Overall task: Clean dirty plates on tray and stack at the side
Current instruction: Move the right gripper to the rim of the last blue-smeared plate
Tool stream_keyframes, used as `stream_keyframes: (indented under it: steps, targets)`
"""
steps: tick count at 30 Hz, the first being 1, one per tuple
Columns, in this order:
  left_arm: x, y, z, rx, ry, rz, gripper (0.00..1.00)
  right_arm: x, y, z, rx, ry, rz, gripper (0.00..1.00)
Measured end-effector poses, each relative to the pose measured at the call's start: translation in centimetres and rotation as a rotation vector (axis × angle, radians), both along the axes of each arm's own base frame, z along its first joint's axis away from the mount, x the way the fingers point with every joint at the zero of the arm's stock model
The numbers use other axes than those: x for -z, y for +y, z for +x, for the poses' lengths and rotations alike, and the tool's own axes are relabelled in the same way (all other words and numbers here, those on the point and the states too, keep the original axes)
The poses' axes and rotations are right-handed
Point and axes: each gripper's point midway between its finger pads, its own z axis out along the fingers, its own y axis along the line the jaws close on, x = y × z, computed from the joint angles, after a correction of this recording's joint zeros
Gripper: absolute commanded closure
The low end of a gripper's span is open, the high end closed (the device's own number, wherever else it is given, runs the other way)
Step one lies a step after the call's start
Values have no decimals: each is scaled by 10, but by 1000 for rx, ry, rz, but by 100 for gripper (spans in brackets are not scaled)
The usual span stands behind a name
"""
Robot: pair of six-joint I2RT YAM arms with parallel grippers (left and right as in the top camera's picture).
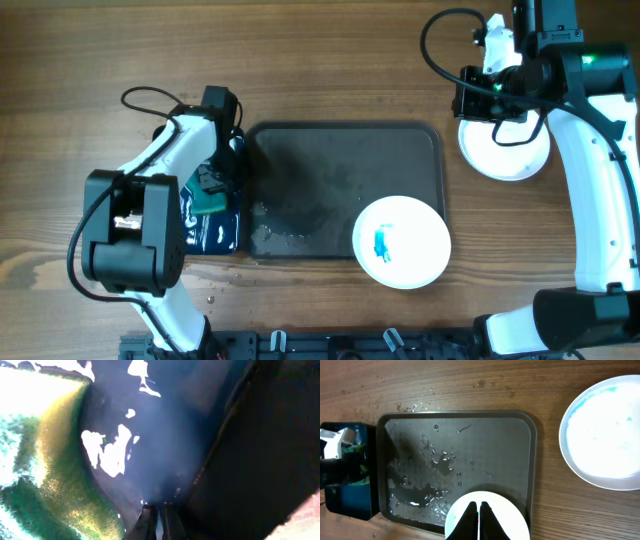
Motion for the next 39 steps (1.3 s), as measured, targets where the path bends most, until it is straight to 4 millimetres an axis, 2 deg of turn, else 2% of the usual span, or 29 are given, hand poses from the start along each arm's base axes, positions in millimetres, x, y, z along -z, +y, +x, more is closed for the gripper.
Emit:
stream_keyframes:
  steps: [4,9,12,14,15,21,23,24,26,27,28,30,31,34,38,39]
  targets:
    - [0,-7,1,16,-6,-9,96,0,0,0,-3,-1,-1,95]
    - [0,-36,1,95,-30,-29,96,0,0,0,-3,0,-1,95]
    - [0,-44,0,109,-34,-35,95,0,0,-1,-3,3,-2,92]
    - [0,-44,0,90,-33,-41,84,1,0,-3,-4,10,-2,92]
    - [0,-42,1,67,-30,-52,74,2,0,-4,-6,15,-4,91]
    - [-6,-22,0,-38,11,-96,66,2,0,-6,-8,24,-5,82]
    - [-18,-20,3,-46,1,-99,56,2,0,-6,-9,22,-6,81]
    - [-31,-21,7,-45,-31,-104,55,2,0,-5,-10,21,-6,79]
    - [-60,-22,14,-47,-97,-116,55,2,0,-5,-10,19,-6,76]
    - [-82,-22,15,-45,-146,-124,54,2,0,-5,-10,20,-6,75]
    - [-100,-22,14,-43,-187,-131,52,3,-2,-6,-6,24,-11,80]
    - [-117,-21,9,-42,-216,-136,50,12,-11,-15,45,82,-55,86]
    - [-124,-21,7,-41,-231,-138,50,23,-17,-29,73,154,-81,87]
    - [-135,-19,6,-46,-265,-144,50,56,-27,-68,161,365,-125,78]
    - [-136,-14,7,-61,-269,-141,46,102,-34,-108,252,574,-170,72]
    - [-136,-14,7,-61,-268,-142,46,111,-35,-117,263,614,-179,66]
